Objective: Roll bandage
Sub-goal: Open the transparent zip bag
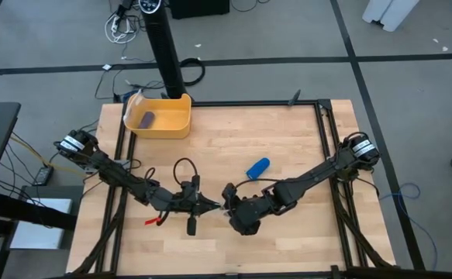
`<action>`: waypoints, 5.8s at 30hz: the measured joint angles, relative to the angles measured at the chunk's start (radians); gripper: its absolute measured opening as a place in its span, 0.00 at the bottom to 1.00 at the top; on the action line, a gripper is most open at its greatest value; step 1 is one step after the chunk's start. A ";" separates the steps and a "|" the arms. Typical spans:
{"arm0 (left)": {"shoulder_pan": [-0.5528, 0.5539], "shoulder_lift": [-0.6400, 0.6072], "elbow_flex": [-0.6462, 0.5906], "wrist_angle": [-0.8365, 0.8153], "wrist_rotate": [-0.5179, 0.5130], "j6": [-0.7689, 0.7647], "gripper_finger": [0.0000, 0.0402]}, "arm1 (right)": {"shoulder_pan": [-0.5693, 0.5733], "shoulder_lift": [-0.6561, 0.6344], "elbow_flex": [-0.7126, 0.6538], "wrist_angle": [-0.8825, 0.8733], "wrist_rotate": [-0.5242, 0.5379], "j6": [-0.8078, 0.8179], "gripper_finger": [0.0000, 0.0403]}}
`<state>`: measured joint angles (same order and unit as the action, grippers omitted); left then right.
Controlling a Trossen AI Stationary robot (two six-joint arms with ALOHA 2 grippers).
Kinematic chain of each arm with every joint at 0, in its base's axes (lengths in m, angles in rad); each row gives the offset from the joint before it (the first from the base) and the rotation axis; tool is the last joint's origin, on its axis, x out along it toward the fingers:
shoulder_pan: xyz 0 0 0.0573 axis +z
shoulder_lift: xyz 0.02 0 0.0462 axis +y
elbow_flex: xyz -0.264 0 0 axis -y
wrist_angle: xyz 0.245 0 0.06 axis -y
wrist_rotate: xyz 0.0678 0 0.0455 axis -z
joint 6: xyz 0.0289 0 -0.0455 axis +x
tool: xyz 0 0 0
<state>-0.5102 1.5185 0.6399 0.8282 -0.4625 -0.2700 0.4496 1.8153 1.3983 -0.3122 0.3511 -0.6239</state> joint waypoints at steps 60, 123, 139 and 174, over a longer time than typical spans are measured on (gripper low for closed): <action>-0.121 -0.035 -0.240 0.571 -0.088 0.421 0.00 | 0.131 -0.232 -0.679 1.268 0.206 0.500 0.05; -0.019 -0.033 -0.009 0.149 -0.004 0.368 0.00 | -0.055 -0.230 -0.547 1.047 -0.095 0.527 0.00; 0.015 0.004 0.061 0.094 0.059 0.372 0.00 | -0.080 -0.230 -0.547 1.048 -0.147 0.543 0.00; -0.070 0.027 0.069 -0.226 -0.345 0.364 0.00 | 0.042 -0.231 -0.547 0.629 0.101 0.806 0.05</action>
<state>-0.5800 1.5452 0.7086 0.6023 -0.8076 0.0944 0.4919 1.5841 0.8516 0.3169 0.4526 0.1825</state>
